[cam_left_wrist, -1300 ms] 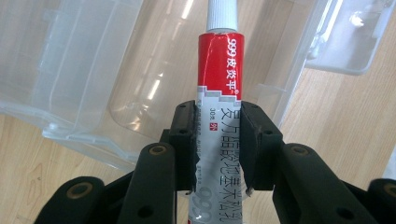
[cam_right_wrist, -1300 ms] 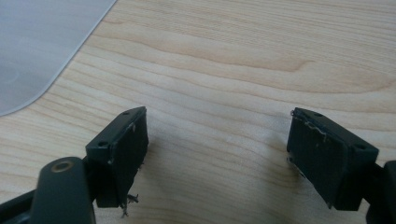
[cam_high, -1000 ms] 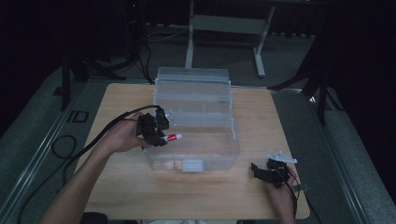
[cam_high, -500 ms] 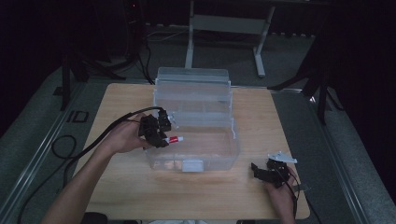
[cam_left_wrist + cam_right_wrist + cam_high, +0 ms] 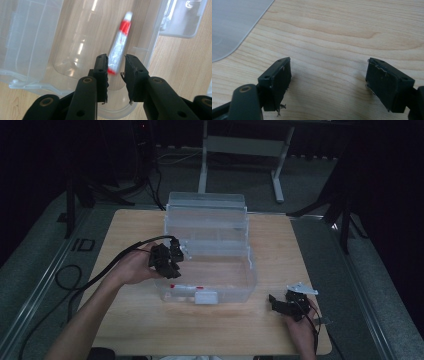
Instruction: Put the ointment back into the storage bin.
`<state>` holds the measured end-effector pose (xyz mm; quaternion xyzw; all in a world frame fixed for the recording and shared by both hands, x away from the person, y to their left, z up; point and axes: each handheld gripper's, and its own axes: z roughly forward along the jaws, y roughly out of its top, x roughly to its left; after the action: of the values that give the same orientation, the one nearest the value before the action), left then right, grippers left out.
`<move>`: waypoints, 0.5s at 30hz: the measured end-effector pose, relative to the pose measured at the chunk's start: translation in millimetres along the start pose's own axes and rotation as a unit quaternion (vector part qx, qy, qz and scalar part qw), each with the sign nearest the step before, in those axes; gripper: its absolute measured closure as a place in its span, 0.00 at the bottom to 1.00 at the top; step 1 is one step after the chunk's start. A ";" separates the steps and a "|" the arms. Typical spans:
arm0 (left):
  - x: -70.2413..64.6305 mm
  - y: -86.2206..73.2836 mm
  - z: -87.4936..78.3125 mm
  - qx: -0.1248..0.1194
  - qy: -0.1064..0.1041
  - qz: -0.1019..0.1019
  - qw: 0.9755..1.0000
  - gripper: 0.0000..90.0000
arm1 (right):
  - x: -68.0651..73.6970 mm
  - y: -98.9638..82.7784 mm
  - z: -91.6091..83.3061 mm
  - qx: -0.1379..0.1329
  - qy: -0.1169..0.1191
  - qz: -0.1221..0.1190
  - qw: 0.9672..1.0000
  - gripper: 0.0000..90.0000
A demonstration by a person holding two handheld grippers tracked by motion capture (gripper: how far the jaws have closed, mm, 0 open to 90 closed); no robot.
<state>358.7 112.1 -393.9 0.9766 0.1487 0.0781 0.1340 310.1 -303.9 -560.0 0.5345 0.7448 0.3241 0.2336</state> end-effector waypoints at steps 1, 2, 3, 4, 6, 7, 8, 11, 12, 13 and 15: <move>-0.6 -0.2 -0.3 -0.001 0.000 -0.001 1.000 0.79 | 0.0 0.0 0.0 0.000 0.000 0.000 1.000 0.22; -0.7 -0.3 -0.6 -0.002 0.000 0.001 1.000 0.78 | 0.0 0.0 0.0 0.000 0.000 0.000 1.000 0.22; -0.6 -0.6 -1.4 -0.002 0.002 0.000 1.000 0.77 | 0.0 0.0 0.0 0.000 0.000 0.000 1.000 0.22; -0.2 -1.2 -2.8 -0.003 0.005 -0.003 1.000 0.76 | 0.0 0.0 0.0 0.000 0.000 0.000 1.000 0.22; 1.0 -3.7 -6.3 -0.009 0.010 -0.011 1.000 0.74 | 0.0 0.0 0.0 0.000 0.000 0.000 1.000 0.22; 1.7 -5.5 -8.7 -0.013 0.014 -0.015 1.000 0.73 | 0.0 0.0 0.0 0.000 0.000 0.000 1.000 0.22; 2.1 -7.5 -11.2 -0.015 0.017 -0.020 1.000 0.72 | 0.0 0.0 0.0 0.000 0.000 0.000 1.000 0.22; 2.7 -14.2 -19.2 -0.017 0.033 -0.032 0.999 0.67 | 0.0 0.0 0.0 0.000 0.000 0.000 1.000 0.22; 2.7 -16.8 -21.5 -0.017 0.040 -0.040 0.998 0.66 | 0.0 0.0 0.0 0.000 0.000 0.000 1.000 0.22; 3.2 -20.0 -24.1 -0.022 0.041 -0.049 0.998 0.65 | 0.0 0.0 0.0 0.000 0.000 0.000 1.000 0.22; 4.9 -26.1 -28.0 -0.032 0.040 -0.062 0.997 0.63 | 0.0 0.0 0.0 0.000 0.000 0.000 1.000 0.22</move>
<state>350.9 144.3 -374.1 0.9567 0.2119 0.1131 0.1641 310.1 -303.8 -560.0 0.5346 0.7447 0.3241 0.2336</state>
